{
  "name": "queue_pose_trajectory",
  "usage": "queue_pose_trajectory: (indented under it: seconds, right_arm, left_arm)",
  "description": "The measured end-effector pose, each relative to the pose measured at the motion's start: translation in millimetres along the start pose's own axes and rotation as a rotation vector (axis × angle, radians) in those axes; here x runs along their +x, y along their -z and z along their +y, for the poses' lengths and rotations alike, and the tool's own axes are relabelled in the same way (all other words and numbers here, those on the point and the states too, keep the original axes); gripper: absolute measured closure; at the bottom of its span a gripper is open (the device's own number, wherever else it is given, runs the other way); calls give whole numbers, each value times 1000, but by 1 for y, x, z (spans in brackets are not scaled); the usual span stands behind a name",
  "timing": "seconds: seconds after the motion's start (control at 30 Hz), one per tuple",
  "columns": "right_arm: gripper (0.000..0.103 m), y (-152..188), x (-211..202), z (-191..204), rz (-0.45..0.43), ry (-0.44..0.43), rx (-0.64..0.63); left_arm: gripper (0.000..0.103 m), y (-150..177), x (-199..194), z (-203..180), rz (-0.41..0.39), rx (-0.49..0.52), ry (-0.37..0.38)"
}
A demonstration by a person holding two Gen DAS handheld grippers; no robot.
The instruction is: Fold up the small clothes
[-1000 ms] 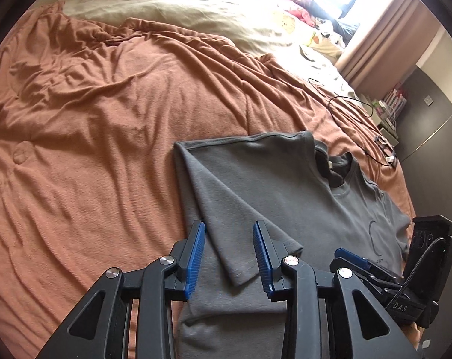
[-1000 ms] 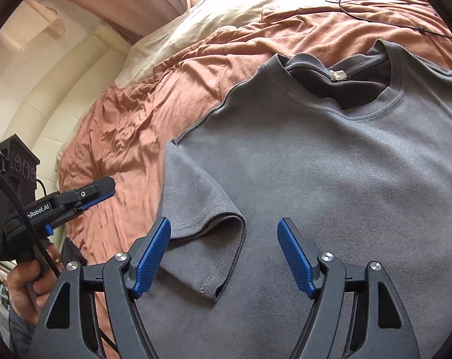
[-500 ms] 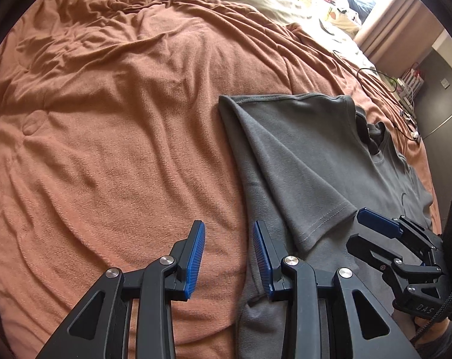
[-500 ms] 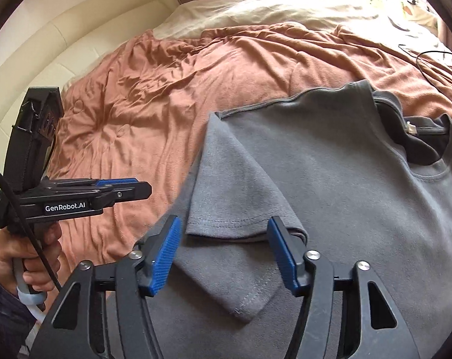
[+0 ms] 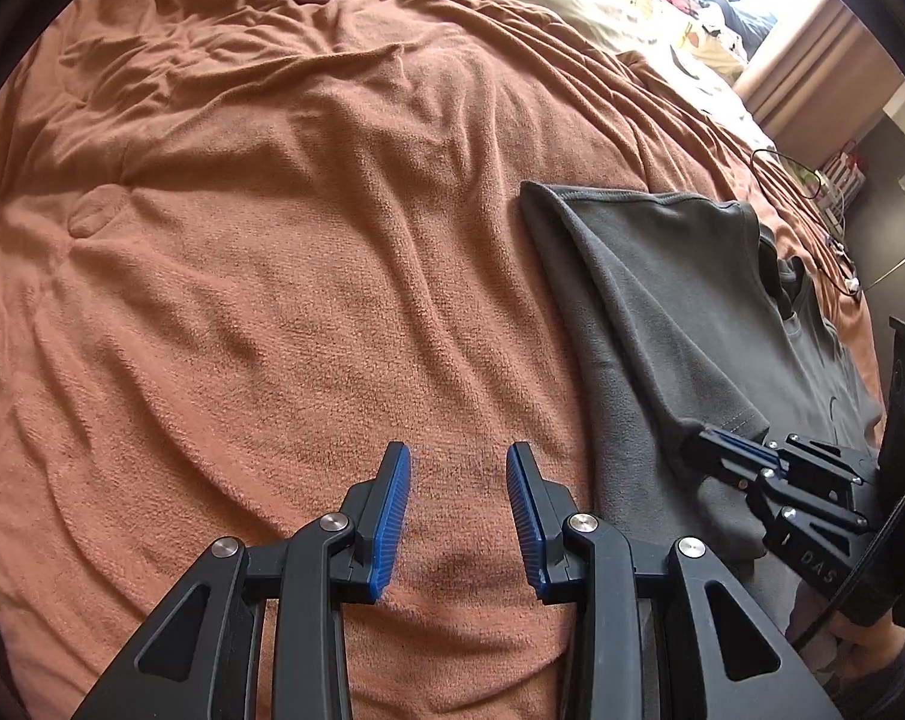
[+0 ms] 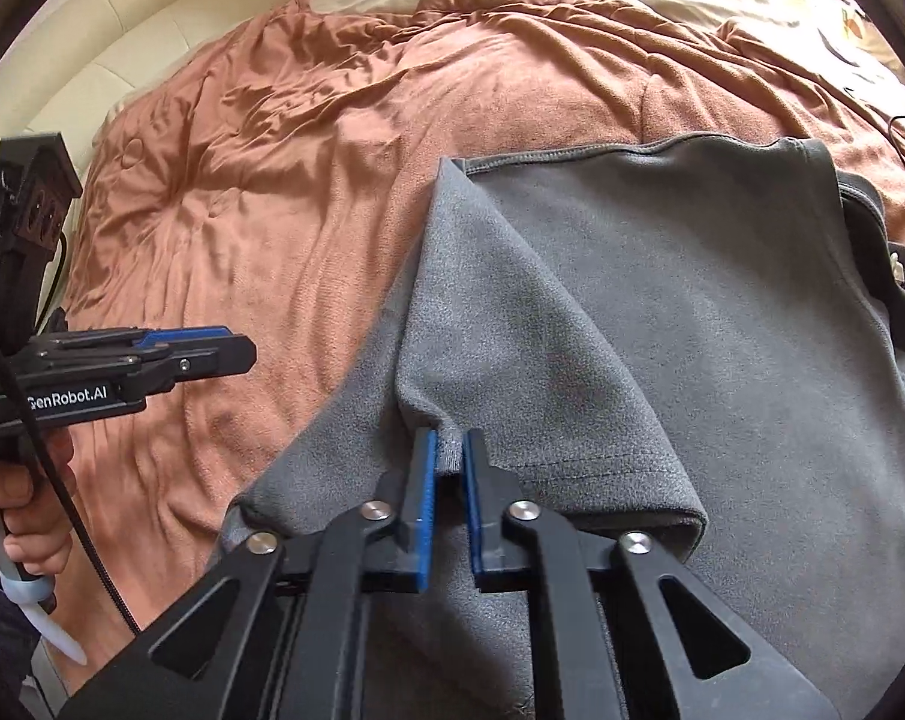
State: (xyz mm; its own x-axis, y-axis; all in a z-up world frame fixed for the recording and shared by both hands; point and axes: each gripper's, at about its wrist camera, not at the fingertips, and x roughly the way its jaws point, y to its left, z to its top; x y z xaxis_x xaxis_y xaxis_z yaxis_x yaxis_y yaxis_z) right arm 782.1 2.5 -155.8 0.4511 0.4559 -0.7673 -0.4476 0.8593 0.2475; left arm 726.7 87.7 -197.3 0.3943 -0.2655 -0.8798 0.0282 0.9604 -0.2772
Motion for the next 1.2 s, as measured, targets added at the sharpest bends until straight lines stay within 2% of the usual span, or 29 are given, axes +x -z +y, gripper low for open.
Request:
queue_pose_trajectory:
  seconds: [0.43,0.63,0.77,0.8,0.87,0.9,0.93,1.0,1.17,1.2]
  right_arm:
    - [102,-16,-44,-48,-105,83,135]
    - [102,-27,-39,-68,-108,130,176]
    - [101,-34,-28,-89,-92,136,265]
    - [97,-33,-28,-94,-93,123,291]
    - [77,-31,-31,-100,-109,112,331]
    - [49,-29,-35,-102,-122,120,349]
    - [26,-27,-39,-104,-144,119,360]
    - [25,-23,-47,-105,-180,91,358]
    - [26,-10,-44,-106,-134,-14,367]
    - [35,-8,-42,-105,-125,-37,371]
  left_arm:
    - [68,-5,-4,-14,-39,23,41]
    - [68,-5,3,-23,-32,27,68]
    - [68,-3,9,-27,-19,42,62]
    - [68,-2,10,-27,-17,45,60]
    - [68,-2,11,-27,-16,47,56]
    - [68,-2,12,-27,-15,47,55]
    - [68,-2,13,-27,-16,44,54]
    - [68,-2,14,-25,-16,31,56]
    - [68,0,11,-28,-21,23,87]
    - [68,1,10,-30,-21,27,99]
